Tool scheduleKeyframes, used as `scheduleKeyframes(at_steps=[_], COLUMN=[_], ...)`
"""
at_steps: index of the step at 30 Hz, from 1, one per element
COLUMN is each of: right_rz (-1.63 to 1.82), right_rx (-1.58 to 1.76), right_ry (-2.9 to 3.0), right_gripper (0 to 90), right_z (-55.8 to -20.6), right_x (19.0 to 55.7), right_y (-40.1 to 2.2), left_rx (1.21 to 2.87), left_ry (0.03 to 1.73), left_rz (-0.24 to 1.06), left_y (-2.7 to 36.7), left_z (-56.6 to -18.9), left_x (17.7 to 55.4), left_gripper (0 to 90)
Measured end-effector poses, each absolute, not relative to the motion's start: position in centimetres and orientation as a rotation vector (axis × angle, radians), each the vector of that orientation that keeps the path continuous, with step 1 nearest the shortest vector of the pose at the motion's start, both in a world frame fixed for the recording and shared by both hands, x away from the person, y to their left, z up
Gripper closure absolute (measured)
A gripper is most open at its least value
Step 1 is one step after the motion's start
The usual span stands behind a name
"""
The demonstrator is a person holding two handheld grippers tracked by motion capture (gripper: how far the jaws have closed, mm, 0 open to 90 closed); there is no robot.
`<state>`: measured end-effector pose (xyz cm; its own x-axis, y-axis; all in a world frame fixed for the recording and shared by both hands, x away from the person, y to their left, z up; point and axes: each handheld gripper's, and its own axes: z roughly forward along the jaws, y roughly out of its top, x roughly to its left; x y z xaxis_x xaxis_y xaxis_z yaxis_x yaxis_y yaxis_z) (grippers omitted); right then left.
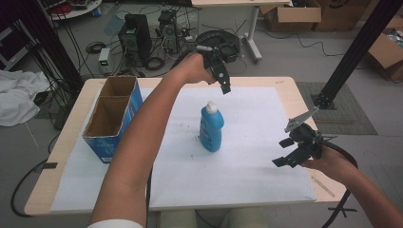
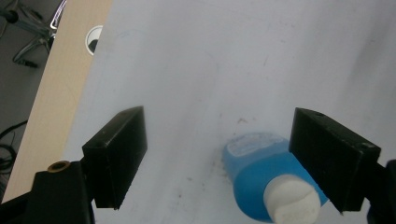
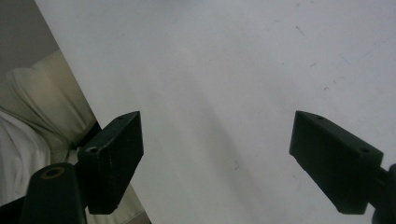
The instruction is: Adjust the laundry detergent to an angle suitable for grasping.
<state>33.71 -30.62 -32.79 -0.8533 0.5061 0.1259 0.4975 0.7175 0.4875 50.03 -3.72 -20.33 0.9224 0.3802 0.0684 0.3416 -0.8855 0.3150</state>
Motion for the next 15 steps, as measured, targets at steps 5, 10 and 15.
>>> scheduleKeyframes(at_steps=[5,10,15], right_rz=[0.843,0.918,0.985], right_rx=[0.855,0.922,0.98], right_ry=[2.878,2.775,2.664], right_gripper=[18.8,19.5,16.3], right_z=[-32.8,-32.6,-32.8], right_x=[33.7,33.7,33.2], right_y=[-30.2,-29.6,-28.9], left_rx=[2.779,2.784,2.785], left_ry=[0.575,0.614,0.648], left_rz=[0.186,0.193,0.197], left_y=[-2.6,-0.9,0.3], left_z=[-20.1,-20.0,-19.8], left_x=[50.4,50.6,50.7], left_gripper=[20.0,20.1,20.1])
